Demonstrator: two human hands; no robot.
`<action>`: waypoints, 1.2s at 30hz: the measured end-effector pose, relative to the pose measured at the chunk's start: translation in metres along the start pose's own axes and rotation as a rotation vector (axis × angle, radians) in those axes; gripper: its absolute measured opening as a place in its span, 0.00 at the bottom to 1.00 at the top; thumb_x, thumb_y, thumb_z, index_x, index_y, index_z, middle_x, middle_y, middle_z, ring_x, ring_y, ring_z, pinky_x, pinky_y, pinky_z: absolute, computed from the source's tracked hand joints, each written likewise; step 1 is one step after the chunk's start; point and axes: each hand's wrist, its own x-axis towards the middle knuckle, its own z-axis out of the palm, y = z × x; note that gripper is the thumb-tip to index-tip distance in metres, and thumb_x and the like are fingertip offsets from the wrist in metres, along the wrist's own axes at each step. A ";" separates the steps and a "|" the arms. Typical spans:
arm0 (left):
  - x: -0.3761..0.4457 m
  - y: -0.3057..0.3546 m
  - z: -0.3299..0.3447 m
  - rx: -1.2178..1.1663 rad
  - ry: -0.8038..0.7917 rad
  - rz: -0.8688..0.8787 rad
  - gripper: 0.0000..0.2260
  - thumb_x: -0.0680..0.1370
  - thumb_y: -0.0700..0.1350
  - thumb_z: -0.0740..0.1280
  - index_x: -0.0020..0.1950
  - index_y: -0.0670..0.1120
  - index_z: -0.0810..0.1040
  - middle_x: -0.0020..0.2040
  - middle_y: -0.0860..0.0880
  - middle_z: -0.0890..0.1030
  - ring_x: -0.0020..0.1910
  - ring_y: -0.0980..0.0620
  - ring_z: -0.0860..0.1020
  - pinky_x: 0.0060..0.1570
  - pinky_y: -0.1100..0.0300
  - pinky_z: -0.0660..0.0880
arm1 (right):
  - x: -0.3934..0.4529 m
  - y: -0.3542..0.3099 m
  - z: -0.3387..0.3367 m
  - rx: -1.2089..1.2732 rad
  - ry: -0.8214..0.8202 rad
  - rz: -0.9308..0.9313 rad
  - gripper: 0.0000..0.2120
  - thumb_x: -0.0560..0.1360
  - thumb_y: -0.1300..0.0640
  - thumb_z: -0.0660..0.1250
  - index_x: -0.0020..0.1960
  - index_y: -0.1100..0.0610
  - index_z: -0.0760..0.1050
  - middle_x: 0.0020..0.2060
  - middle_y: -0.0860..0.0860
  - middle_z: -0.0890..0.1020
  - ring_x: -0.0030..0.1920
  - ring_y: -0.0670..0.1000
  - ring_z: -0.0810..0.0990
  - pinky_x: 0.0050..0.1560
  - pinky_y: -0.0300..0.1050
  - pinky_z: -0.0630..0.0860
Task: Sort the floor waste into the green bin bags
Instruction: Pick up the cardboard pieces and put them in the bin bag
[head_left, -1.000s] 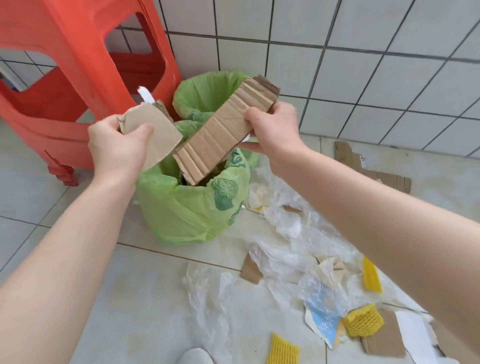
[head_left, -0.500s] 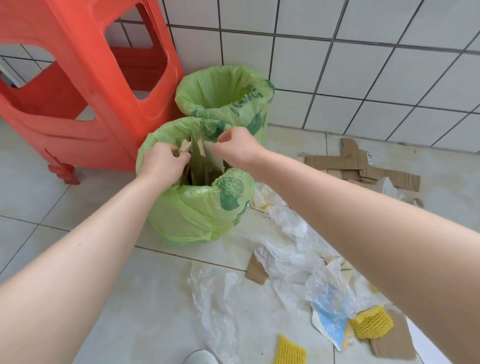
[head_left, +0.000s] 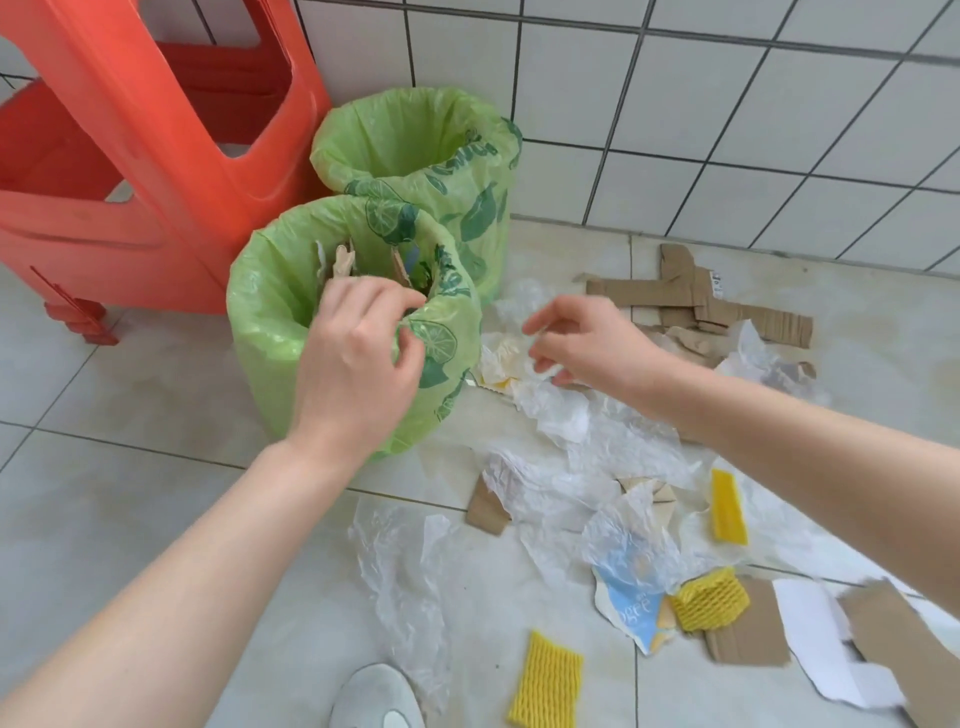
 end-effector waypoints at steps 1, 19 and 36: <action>-0.009 0.009 0.006 -0.015 -0.010 0.036 0.11 0.73 0.35 0.64 0.54 0.41 0.80 0.50 0.46 0.80 0.54 0.45 0.73 0.55 0.57 0.71 | -0.010 0.015 -0.002 -0.015 -0.009 0.021 0.09 0.77 0.64 0.61 0.56 0.58 0.75 0.45 0.53 0.82 0.45 0.49 0.82 0.46 0.44 0.82; -0.159 0.026 0.114 0.092 -0.726 -0.034 0.07 0.70 0.38 0.68 0.46 0.46 0.80 0.47 0.51 0.77 0.49 0.45 0.74 0.41 0.54 0.75 | -0.173 0.239 -0.021 -0.166 0.211 0.328 0.09 0.73 0.65 0.64 0.47 0.52 0.77 0.42 0.50 0.81 0.45 0.51 0.79 0.43 0.38 0.71; -0.139 0.040 0.147 0.294 -0.828 -0.296 0.26 0.77 0.50 0.64 0.74 0.54 0.61 0.66 0.42 0.67 0.61 0.38 0.65 0.56 0.47 0.70 | -0.203 0.298 0.003 -0.702 0.015 0.243 0.35 0.71 0.50 0.70 0.74 0.46 0.59 0.74 0.51 0.60 0.68 0.65 0.61 0.69 0.53 0.63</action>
